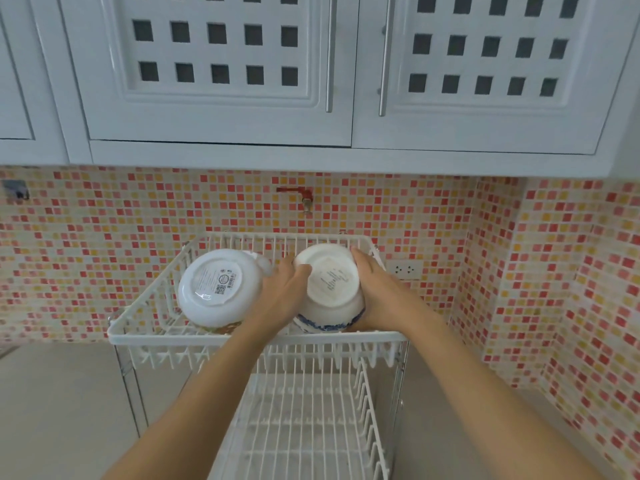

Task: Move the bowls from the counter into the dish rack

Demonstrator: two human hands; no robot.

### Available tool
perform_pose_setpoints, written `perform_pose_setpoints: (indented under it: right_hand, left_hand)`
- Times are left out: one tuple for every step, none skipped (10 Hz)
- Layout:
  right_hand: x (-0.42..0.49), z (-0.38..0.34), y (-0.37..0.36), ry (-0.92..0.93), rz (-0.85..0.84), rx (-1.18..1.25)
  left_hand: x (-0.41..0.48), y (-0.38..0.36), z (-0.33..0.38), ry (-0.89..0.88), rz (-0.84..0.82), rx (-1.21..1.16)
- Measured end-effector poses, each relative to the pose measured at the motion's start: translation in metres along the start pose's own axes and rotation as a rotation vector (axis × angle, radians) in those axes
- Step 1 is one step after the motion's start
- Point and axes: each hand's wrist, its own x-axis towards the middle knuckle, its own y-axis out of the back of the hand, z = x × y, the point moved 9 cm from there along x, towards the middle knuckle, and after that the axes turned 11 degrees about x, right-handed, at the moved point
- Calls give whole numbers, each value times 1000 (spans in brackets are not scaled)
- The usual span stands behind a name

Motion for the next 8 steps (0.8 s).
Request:
perform_pose_setpoints:
  right_hand:
    - [1, -1, 1, 6, 12, -79]
    - [0, -3, 3, -4, 36, -139]
    - [-1, -3, 5, -28, 41, -159]
    - [0, -2, 5, -38, 39, -137]
    - [1, -2, 4, -39, 27, -117]
    - [-3, -1, 4, -43, -11, -27]
    - [-7, 5, 2, -85, -102, 202]
    - [-9, -3, 9, -72, -46, 270]
  left_hand:
    - [3, 0, -3, -31, 15, 72]
    - [1, 3, -1, -56, 59, 152]
    - [1, 5, 0, -74, 91, 185]
    - [1, 6, 2, -100, 109, 195]
    - [2, 3, 4, -106, 97, 258]
    - [0, 1, 5, -101, 94, 284]
    - [-11, 12, 18, -180, 209, 313]
    - [-21, 22, 28, -244, 269, 307]
